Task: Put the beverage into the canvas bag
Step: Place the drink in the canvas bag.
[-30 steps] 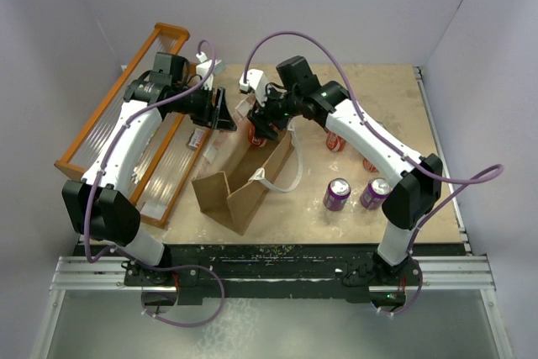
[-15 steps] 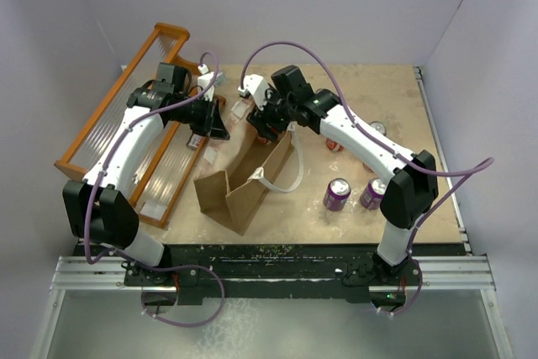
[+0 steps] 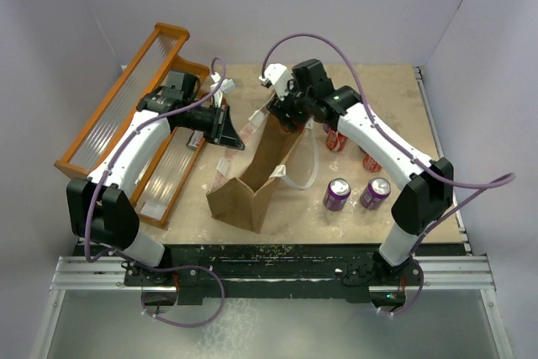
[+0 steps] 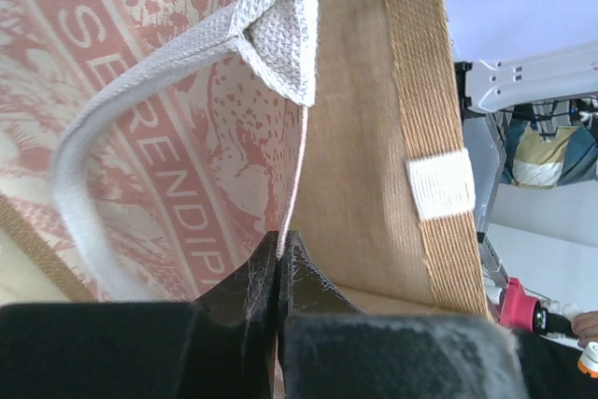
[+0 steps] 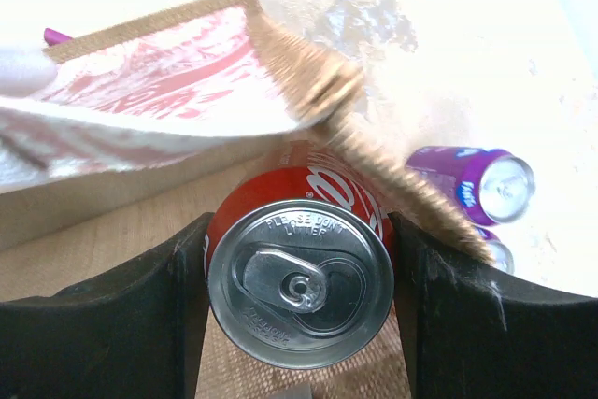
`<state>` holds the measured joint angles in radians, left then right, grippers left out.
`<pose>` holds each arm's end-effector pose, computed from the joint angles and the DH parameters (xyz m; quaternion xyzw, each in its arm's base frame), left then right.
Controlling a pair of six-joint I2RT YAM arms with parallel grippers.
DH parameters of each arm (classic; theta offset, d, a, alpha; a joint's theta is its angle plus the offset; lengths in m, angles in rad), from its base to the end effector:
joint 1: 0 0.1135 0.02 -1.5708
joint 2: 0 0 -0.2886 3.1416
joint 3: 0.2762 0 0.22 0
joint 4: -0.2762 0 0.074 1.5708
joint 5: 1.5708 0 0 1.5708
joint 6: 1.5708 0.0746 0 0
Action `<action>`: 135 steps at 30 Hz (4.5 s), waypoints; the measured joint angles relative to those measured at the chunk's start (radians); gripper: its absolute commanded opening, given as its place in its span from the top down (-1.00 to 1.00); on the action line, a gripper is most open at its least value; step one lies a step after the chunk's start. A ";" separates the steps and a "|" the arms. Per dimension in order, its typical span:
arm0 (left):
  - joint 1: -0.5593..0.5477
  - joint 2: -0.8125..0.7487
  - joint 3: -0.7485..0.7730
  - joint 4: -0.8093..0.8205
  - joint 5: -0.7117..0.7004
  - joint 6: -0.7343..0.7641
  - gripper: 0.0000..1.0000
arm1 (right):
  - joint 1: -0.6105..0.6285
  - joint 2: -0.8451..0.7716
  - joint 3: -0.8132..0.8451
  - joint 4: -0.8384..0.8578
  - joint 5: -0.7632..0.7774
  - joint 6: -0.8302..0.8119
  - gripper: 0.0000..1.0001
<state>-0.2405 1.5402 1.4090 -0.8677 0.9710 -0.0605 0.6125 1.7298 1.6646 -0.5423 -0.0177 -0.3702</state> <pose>0.2686 -0.1293 0.3361 0.2074 0.8333 -0.4800 0.1795 0.3288 0.2327 0.3597 -0.4217 0.7794 0.0638 0.4589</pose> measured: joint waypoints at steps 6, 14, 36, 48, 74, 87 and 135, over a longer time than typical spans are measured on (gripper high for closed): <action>-0.035 0.000 -0.008 0.020 0.020 -0.008 0.97 | -0.058 -0.060 -0.006 -0.034 -0.063 -0.012 1.00; -0.035 0.002 -0.008 -0.003 -0.057 -0.015 0.19 | -0.045 -0.077 -0.021 -0.023 -0.170 -0.020 1.00; 0.036 0.041 0.159 -0.046 -0.220 -0.006 0.24 | 0.089 0.085 -0.009 0.168 -0.129 0.041 1.00; 0.050 0.041 0.115 -0.028 -0.203 -0.007 1.00 | 0.114 0.123 0.039 0.167 -0.046 0.095 1.00; 0.101 0.030 -0.030 0.051 -0.096 -0.115 0.99 | 0.145 0.136 -0.114 0.275 0.097 0.289 1.00; 0.101 0.029 -0.004 -0.008 -0.185 0.002 0.91 | 0.146 0.176 -0.198 0.482 0.101 0.282 1.00; 0.110 0.032 0.021 -0.032 -0.257 0.052 0.89 | 0.140 0.309 -0.093 0.569 0.033 0.238 -0.71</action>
<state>-0.1307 1.5726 1.4296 -0.8993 0.7136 -0.0082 0.7521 2.0388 1.5711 0.0265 0.0154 -0.1322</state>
